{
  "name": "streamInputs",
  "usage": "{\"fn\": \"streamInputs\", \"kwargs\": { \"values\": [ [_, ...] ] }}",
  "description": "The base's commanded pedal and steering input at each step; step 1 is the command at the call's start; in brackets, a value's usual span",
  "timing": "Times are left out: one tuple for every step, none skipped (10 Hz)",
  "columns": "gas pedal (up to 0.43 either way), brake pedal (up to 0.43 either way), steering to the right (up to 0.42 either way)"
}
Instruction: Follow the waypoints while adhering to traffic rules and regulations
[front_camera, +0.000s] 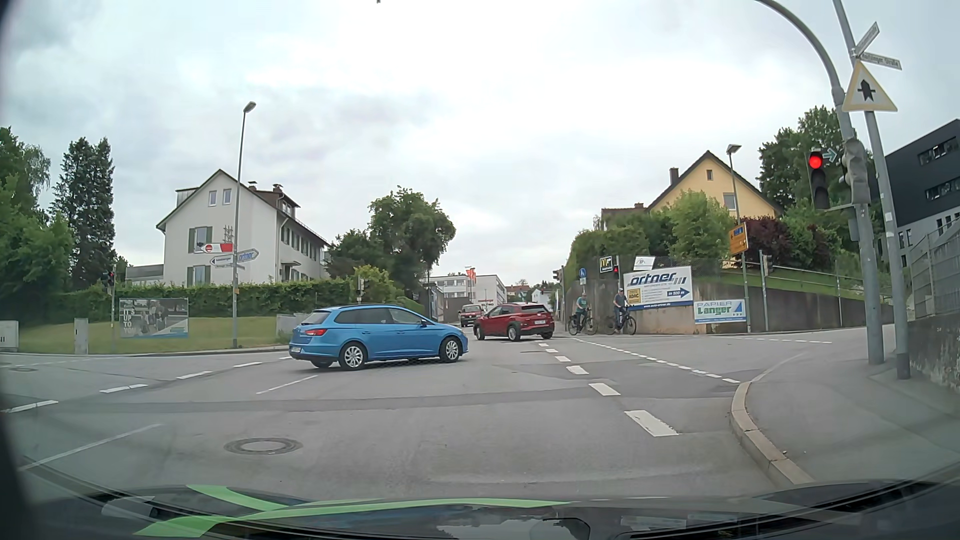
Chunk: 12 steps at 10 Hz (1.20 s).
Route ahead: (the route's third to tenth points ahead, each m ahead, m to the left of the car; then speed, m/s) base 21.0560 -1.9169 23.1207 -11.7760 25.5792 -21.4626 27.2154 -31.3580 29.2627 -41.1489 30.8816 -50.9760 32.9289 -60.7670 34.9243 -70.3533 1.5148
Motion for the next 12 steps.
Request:
{"fn": "streamInputs", "kwargs": {
  "values": [
    [0.098,0.000,0.063],
    [0.098,0.000,0.063],
    [0.079,0.000,0.062],
    [0.047,0.000,0.061],
    [0.039,0.000,0.061],
    [0.039,0.000,0.060],
    [0.039,0.000,0.061],
    [0.039,0.000,0.061],
    [0.047,0.000,0.060],
    [0.067,0.000,0.060],
    [0.098,0.000,0.060],
    [0.118,0.000,0.061]
  ]
}}
